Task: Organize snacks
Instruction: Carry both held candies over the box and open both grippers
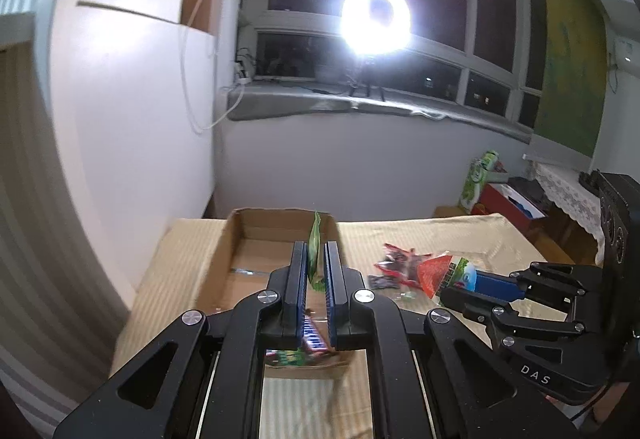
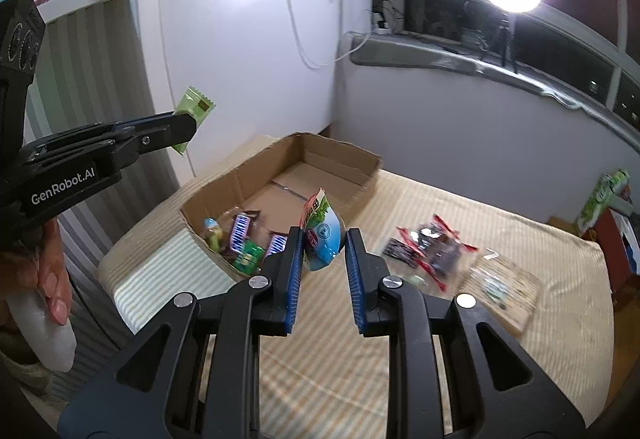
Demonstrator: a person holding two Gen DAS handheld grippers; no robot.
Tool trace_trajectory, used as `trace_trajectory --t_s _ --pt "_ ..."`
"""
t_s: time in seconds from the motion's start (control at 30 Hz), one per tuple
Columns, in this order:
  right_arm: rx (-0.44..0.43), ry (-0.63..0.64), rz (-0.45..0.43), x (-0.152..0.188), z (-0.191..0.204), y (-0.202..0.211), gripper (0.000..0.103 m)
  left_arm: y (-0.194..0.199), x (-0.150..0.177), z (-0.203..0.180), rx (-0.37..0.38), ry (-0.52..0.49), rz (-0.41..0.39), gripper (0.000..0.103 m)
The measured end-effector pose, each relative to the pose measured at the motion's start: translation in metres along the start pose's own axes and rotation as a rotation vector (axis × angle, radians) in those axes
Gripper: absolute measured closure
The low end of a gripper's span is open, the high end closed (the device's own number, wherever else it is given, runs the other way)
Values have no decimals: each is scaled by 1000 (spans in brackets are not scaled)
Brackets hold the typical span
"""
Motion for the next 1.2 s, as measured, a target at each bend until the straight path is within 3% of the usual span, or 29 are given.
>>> trace_trajectory --t_s 0.5,0.83,0.9,0.93,0.97,1.03,1.2 --pt "-66 48 20 -22 34 -49 81 -22 6 62 -68 68 21 97" --pt "-90 15 50 -15 20 -85 81 -55 16 54 -46 52 76 97" --pt "-85 12 69 -10 16 -95 73 -63 20 54 -45 49 94 95" --pt "-74 10 62 -9 13 -95 58 -67 23 54 -53 48 104 86" --pt "-75 4 51 -9 10 -94 47 -71 25 57 -74 48 115 59" --pt "-70 -17 38 -7 2 -89 45 -70 26 64 -123 64 97 28" --pt "15 -71 32 7 -41 -67 45 -70 26 69 -147 77 95 27"
Point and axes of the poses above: each gripper's, at about its wrist camera, not at the fingertips, and y roughly against the way its jaws point, z to its left, x to its underside, the point moved 10 cm from there along -y, roughly the way its jaws point, and after that the axes turned 5 degrees about -x, right-handed, at the moved point
